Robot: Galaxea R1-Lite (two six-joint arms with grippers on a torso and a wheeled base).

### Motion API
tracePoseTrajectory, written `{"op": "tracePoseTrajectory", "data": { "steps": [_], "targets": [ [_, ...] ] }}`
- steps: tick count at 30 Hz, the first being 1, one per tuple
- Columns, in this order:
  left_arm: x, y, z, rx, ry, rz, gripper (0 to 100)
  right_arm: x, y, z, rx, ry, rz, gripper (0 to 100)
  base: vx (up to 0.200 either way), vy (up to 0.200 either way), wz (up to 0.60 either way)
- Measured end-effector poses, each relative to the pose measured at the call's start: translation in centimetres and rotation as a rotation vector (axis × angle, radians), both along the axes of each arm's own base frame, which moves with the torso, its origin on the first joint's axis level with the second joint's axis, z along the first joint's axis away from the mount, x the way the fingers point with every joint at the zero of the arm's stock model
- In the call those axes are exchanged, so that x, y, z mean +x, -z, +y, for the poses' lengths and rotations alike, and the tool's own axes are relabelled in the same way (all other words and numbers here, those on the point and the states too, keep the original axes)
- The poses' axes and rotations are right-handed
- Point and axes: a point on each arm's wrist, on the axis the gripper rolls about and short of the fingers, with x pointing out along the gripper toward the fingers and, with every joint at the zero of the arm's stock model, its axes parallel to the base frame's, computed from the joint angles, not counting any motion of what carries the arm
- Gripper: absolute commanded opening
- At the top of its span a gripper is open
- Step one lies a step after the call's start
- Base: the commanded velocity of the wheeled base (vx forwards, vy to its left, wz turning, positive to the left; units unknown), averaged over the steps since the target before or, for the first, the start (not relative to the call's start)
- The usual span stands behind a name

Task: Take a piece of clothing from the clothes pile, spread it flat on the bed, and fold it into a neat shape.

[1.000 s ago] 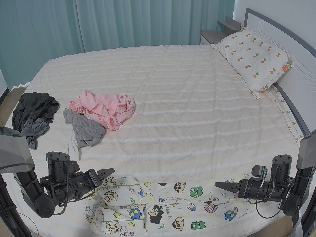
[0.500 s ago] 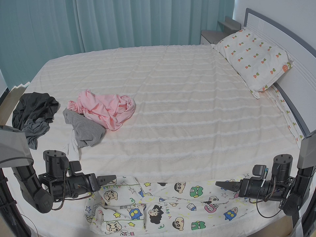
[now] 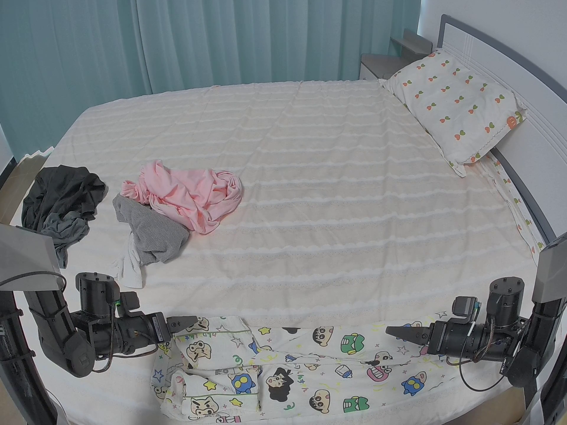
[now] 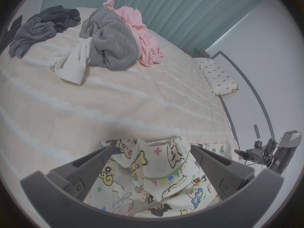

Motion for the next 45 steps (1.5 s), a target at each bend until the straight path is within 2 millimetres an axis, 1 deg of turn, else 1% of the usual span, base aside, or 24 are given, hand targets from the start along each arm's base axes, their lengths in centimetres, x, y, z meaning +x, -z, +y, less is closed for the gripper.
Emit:
{"op": "tracePoseTrajectory", "data": {
  "steps": [6, 11, 18, 19, 23, 27, 32, 38, 45],
  "targets": [
    [0.6, -0.4, -0.5, -0.008, 0.029, -0.049, 100, 0.0, 0.0, 0.0, -0.001, 0.0, 0.0, 100, 0.0, 0.0, 0.0],
    [0.6, -0.5, -0.9, -0.044, 0.091, -0.076, 100, 0.0, 0.0, 0.0, -0.001, 0.0, 0.0, 100, 0.0, 0.0, 0.0],
    [0.5, 0.2, -1.3, -0.063, 0.136, -0.058, 100, 0.0, 0.0, 0.0, -0.003, -0.001, -0.001, 100, 0.0, 0.0, 0.0],
    [0.5, 0.3, -1.4, -0.064, 0.14, -0.058, 0, 0.0, 0.0, 0.0, -0.003, -0.001, 0.0, 100, 0.0, 0.0, 0.0],
    [0.6, 0.7, -1.6, -0.062, 0.147, -0.061, 0, 0.0, 0.1, 0.0, -0.003, -0.001, 0.0, 100, 0.0, 0.0, 0.0],
    [0.5, 0.6, -1.7, -0.059, 0.146, -0.087, 0, 0.0, 0.1, 0.0, -0.004, -0.001, 0.002, 100, 0.0, 0.0, 0.0],
    [0.0, 0.3, -1.6, -0.047, 0.143, -0.118, 0, 0.0, 0.1, 0.1, -0.004, -0.002, 0.002, 100, 0.0, 0.0, 0.0],
    [-0.4, -0.3, -1.5, -0.014, 0.165, -0.195, 0, 0.0, 0.1, 0.1, -0.005, -0.001, 0.001, 100, 0.0, 0.0, 0.0],
    [-1.0, -0.7, -2.0, -0.02, 0.192, -0.222, 0, 0.0, 0.1, 0.0, -0.006, 0.001, -0.001, 100, 0.0, 0.0, 0.0]
  ]
}}
